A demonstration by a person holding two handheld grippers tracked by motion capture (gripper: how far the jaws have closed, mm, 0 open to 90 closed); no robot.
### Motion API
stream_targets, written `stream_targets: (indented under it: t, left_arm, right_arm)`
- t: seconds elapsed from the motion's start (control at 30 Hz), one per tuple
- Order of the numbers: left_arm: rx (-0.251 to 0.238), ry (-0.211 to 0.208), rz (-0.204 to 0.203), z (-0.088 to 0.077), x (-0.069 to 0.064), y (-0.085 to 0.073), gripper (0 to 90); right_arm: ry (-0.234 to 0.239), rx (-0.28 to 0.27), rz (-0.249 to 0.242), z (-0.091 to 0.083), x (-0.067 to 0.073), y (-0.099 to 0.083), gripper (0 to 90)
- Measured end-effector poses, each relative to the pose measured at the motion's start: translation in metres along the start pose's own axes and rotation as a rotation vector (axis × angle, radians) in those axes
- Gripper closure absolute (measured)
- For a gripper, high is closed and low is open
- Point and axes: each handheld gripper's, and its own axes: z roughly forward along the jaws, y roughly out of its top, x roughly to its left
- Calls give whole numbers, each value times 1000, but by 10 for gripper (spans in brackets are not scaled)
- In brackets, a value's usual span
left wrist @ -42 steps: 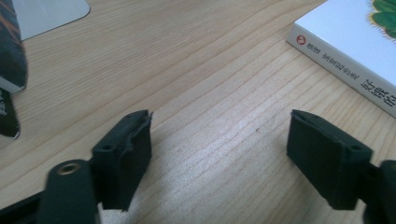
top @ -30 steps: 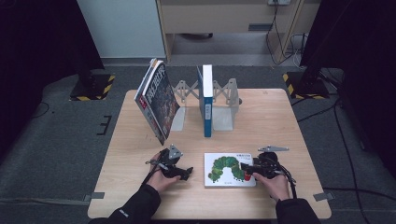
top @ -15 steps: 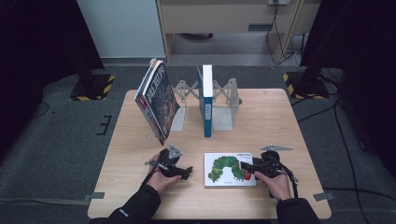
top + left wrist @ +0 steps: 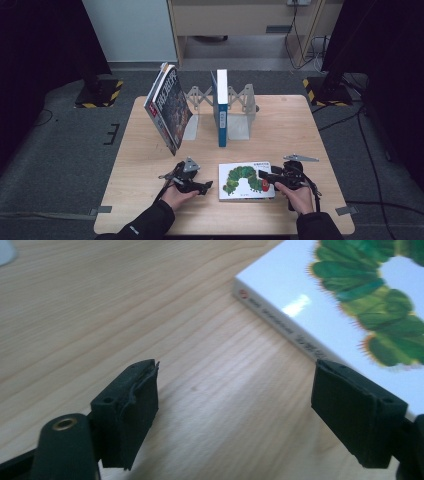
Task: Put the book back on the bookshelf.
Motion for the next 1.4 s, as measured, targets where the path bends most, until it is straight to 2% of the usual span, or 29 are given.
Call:
stream_targets:
  t: [0.1,0.2,0.33,0.73,0.83,0.93,1.07,1.17,1.27,1.4]
  left_arm:
    - [-5,-42,-2,2,-5,1,198]
    - [-12,-64,5,3,-8,1,198]
    - [-7,-101,-14,8,-13,1,193]
    - [-12,-172,-26,16,-23,4,208]
    - [-12,-178,-21,17,-25,4,210]
    - [-16,-174,-3,19,-28,4,215]
    - [-20,-176,5,20,-31,4,215]
    - [-21,-175,9,20,-32,4,214]
    - [-23,-177,12,21,-34,4,211]
    - [-24,-181,20,22,-34,4,208]
  right_arm:
    - [3,-14,-5,-2,1,1,306]
    - [6,-23,-4,-2,1,2,305]
    - [1,-28,-18,-2,2,3,300]
    - [-6,-22,-26,0,4,2,279]
    - [-12,-6,-28,2,3,1,276]
    - [-18,37,-18,6,2,-1,280]
    - [-49,91,-51,13,3,-4,254]
    - [-68,102,-57,13,1,-5,242]
    - [-63,103,-41,13,0,-6,247]
    - [-55,117,-44,15,2,-7,248]
